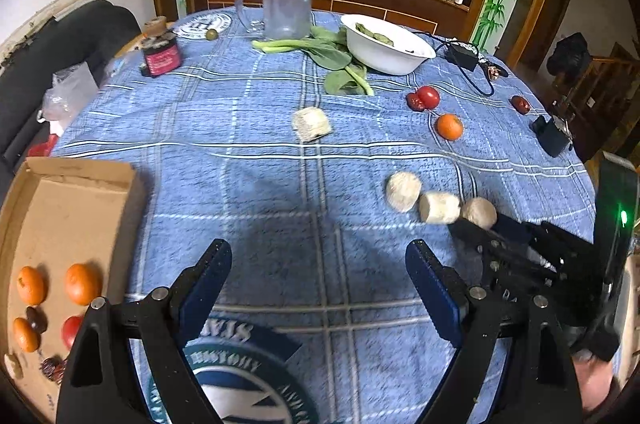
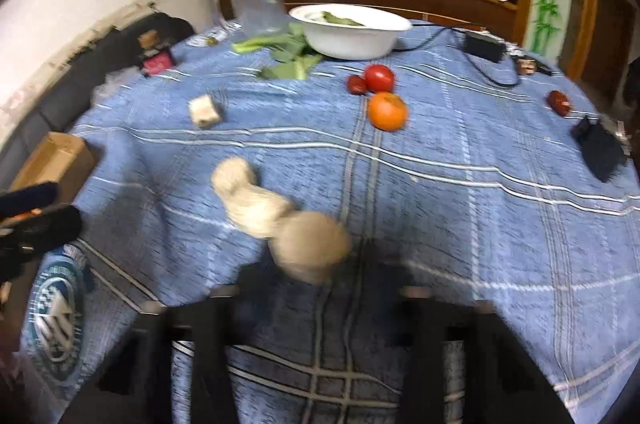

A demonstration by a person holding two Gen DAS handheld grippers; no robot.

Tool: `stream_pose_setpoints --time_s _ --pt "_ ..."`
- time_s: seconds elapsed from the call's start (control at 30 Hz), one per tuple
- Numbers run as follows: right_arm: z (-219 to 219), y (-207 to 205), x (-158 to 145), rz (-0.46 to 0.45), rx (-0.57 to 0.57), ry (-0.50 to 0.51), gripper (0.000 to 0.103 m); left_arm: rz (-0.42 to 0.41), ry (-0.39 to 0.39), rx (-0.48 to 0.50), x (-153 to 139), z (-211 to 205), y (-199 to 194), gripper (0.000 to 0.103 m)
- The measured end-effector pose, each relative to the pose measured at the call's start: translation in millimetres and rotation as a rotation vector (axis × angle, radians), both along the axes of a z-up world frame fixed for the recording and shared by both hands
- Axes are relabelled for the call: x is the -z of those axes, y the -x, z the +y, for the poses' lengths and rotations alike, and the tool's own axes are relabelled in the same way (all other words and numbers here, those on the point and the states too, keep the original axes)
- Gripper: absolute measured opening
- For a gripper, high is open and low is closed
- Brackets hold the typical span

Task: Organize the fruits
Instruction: 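Grasp a beige round cake with the right tool while the left tool grasps another cake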

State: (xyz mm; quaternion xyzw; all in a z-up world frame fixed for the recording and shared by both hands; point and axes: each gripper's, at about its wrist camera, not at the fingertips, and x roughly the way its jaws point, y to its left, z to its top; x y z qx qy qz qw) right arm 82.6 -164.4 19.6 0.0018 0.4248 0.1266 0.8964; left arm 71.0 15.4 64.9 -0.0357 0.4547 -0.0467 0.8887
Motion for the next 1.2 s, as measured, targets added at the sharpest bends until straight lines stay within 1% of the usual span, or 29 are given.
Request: stream_pose_setpoints --time_s 0.03,0.13,0.33,0.5,0.6,0.7,0.73,0.8,0.83,0.87,0.9,0.93,0.97,1.0,1.2 --pt "-1 2 0 -0.001 0.004 0.008 0.038 0.010 0.010 -0.002 2 -2 -6 0.088" --pt "-9 9 -4 -0.010 0.015 -0.037 0.038 0.034 0.036 -0.003 5 -9 -21 0.088" --pt "-17 14 -5 -0.013 0.025 -0.075 0.038 0.065 0.081 -0.019 10 -24 -53 0.088" --pt "-21 12 -6 -0.011 0.015 -0.108 0.038 0.098 0.051 -0.004 20 -41 -70 0.088" --pt "-23 13 -7 -0.014 0.011 -0.132 0.038 0.110 0.047 0.000 25 -47 -74 0.088" --pt "-24 13 -6 -0.010 0.003 -0.138 0.038 0.121 0.027 0.015 30 -55 -75 0.088" --pt "-24 13 -6 -0.007 0.002 -0.139 0.038 0.120 0.023 0.018 32 -56 -75 0.086" --pt "-23 13 -6 -0.006 -0.004 -0.139 0.038 0.114 0.054 0.019 33 -55 -75 0.072" --pt "-23 13 -6 -0.008 -0.005 -0.139 0.038 0.123 0.069 0.026 33 -54 -76 0.049" --pt "-23 14 -7 -0.012 -0.008 -0.140 0.039 0.131 0.093 0.044 33 -53 -77 0.038" --pt "-23 13 -7 -0.014 -0.009 -0.142 0.039 0.139 0.104 0.057 33 -54 -77 0.035" --pt "-24 13 -7 -0.015 -0.009 -0.142 0.039 0.135 0.102 0.064 31 -55 -76 0.029" --pt "-24 13 -8 -0.016 -0.008 -0.142 0.039 0.130 0.096 0.072 30 -56 -74 0.026" --pt "-24 13 -8 -0.016 -0.008 -0.142 0.039 0.125 0.087 0.068 29 -56 -72 0.026" --pt "-20 17 -12 -0.022 -0.010 -0.125 0.039 0.123 0.121 0.046 25 -38 -61 0.026"
